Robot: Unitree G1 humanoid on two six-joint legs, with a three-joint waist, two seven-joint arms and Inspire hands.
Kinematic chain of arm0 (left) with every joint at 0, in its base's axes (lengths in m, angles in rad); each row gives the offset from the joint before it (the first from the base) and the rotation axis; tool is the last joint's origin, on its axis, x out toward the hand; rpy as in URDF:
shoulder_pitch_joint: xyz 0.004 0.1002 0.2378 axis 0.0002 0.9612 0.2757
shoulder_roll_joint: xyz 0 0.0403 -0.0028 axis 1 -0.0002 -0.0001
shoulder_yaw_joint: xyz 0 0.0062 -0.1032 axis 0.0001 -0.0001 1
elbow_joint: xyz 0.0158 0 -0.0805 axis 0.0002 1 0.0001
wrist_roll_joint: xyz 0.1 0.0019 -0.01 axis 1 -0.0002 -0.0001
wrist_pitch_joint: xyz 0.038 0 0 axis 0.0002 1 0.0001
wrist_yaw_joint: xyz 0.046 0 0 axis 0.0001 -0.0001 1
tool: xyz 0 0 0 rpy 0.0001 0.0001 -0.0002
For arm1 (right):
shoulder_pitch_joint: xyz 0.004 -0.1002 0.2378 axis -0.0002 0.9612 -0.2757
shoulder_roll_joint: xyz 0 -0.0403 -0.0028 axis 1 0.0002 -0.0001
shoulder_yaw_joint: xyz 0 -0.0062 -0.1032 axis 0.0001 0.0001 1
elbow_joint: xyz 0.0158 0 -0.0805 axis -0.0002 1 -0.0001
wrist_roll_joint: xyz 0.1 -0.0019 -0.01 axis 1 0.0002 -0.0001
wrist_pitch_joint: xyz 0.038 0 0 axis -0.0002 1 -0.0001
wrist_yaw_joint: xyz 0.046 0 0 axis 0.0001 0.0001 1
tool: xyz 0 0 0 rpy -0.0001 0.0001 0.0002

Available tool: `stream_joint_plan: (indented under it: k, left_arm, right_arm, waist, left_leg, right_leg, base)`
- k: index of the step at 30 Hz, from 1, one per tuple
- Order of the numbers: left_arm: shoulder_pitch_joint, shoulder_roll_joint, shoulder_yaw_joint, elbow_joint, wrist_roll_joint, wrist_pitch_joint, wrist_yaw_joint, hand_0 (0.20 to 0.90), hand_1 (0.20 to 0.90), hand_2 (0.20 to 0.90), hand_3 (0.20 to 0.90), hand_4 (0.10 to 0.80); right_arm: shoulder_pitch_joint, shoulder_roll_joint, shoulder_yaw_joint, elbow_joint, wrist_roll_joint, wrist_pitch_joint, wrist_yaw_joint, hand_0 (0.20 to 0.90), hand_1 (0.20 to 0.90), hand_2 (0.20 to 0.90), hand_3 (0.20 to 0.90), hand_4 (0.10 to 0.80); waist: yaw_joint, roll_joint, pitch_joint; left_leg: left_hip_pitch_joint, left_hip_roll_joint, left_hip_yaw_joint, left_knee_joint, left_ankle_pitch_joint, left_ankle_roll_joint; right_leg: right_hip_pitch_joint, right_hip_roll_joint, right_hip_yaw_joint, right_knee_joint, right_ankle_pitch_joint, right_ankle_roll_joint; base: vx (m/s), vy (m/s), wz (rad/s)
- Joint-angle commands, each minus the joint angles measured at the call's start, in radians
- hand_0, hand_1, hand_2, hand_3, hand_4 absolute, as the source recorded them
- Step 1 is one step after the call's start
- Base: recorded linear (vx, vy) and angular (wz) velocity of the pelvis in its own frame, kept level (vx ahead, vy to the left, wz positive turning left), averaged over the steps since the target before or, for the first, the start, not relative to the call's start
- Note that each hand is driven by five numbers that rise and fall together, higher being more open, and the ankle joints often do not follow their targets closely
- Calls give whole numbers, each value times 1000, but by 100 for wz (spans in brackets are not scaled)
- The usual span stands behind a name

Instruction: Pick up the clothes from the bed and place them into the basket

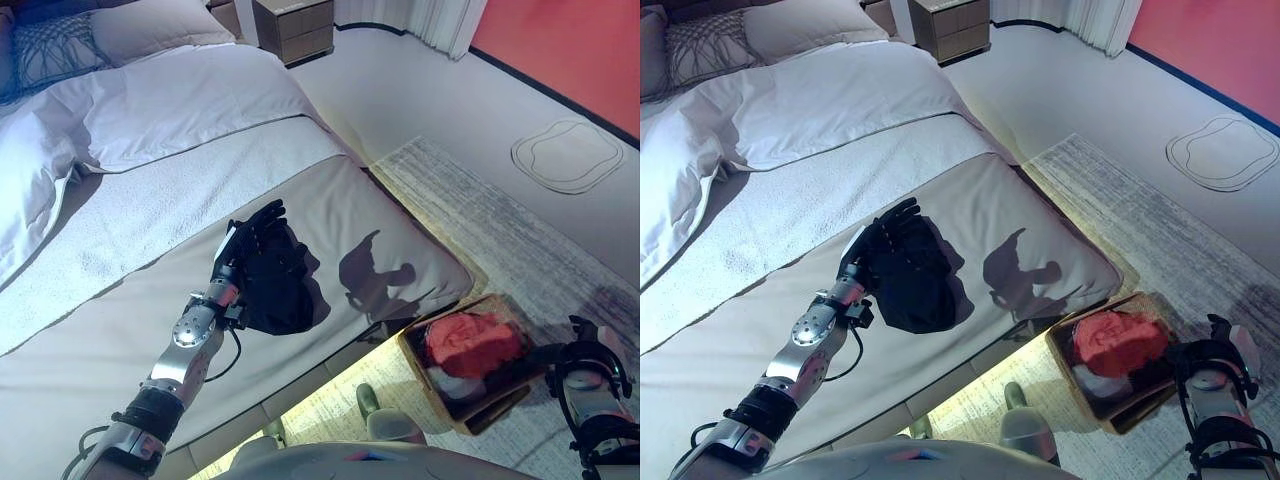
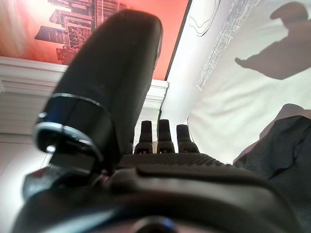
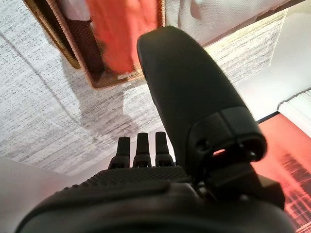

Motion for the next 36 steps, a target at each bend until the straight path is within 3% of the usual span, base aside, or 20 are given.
stream_joint_plan:
  k: [1, 9, 17, 21, 27, 28, 30, 33, 36]
  left_arm:
    - [-50, 22, 8, -45, -6, -96, -16, 900, 900, 900, 900, 800]
    - [-32, 19, 19, -55, -3, -100, -8, 900, 900, 900, 900, 800]
    - [11, -26, 49, -52, 26, -110, 25, 900, 900, 900, 900, 800]
    - [9, -45, 50, -14, 33, -120, 35, 900, 900, 900, 900, 800]
    - [-30, -37, 48, 7, 14, -134, 23, 900, 900, 900, 900, 800]
    - [-63, -19, 47, 9, -1, -133, 31, 900, 900, 900, 900, 800]
    - [-83, -10, 47, 18, -14, -136, 44, 900, 900, 900, 900, 800]
    - [-109, 4, 44, 17, -40, -142, 65, 900, 900, 900, 900, 800]
    - [-122, 3, 23, 16, -34, -140, 75, 900, 900, 900, 900, 800]
  right_arm:
    - [-63, -137, -30, -3, -41, -52, -69, 900, 900, 900, 900, 800]
    - [-49, -131, -7, -100, -93, -74, -78, 900, 900, 900, 900, 800]
    - [-99, -88, 52, -535, -139, -127, -85, 900, 900, 900, 900, 800]
    - [-208, -71, 131, -612, -174, -110, -68, 900, 900, 900, 900, 800]
    - [-442, -117, 257, -542, -199, -40, -57, 900, 900, 900, 900, 800]
    - [-549, -162, 311, -486, -206, -12, -40, 900, 900, 900, 900, 800]
    - [-633, -198, 365, -422, -197, -12, -29, 900, 900, 900, 900, 800]
    - [-787, -234, 469, -317, -147, -23, 6, 900, 900, 900, 900, 800]
    - [-953, -216, 589, -175, -86, -29, 31, 900, 900, 900, 900, 800]
  waist:
    - [30, -16, -41]
    - [36, -19, -41]
    - [68, -24, -34]
    - [102, -30, -22]
    - [167, -35, 45]
    - [201, -36, 110]
    - [228, -36, 156]
    - [270, -27, 226]
    - [326, -5, 289]
  left_leg:
    - [54, -38, 8, 59, -192, 29]
    - [61, -36, -6, 49, -184, 26]
    - [57, -38, -61, 63, -184, 26]
    - [29, -39, -82, 91, -182, 19]
    - [-64, -40, -128, 195, -191, 7]
    - [-140, -45, -168, 299, -208, 3]
    - [-191, -48, -197, 361, -220, 3]
    - [-296, -67, -246, 466, -235, 7]
    - [-399, -102, -283, 565, -246, 14]
  right_leg:
    - [-75, 26, -8, 34, 25, -5]
    - [-63, 23, -18, 29, 25, -6]
    - [-46, 19, -30, 37, 8, -22]
    - [-51, 10, -57, 47, -2, -29]
    - [-97, -5, -134, 156, -59, -54]
    - [-147, -18, -180, 247, -94, -69]
    - [-176, -30, -208, 296, -116, -81]
    - [-255, -47, -240, 398, -148, -99]
    - [-334, -69, -282, 495, -175, -119]
  base:
    - [14, -10, 5]
    - [5, -4, 4]
    - [22, 3, 5]
    - [-6, 6, 26]
    - [-111, 17, 35]
    - [-225, 21, 38]
    - [-208, 14, 53]
    - [-192, 23, 50]
    - [-108, 10, 40]
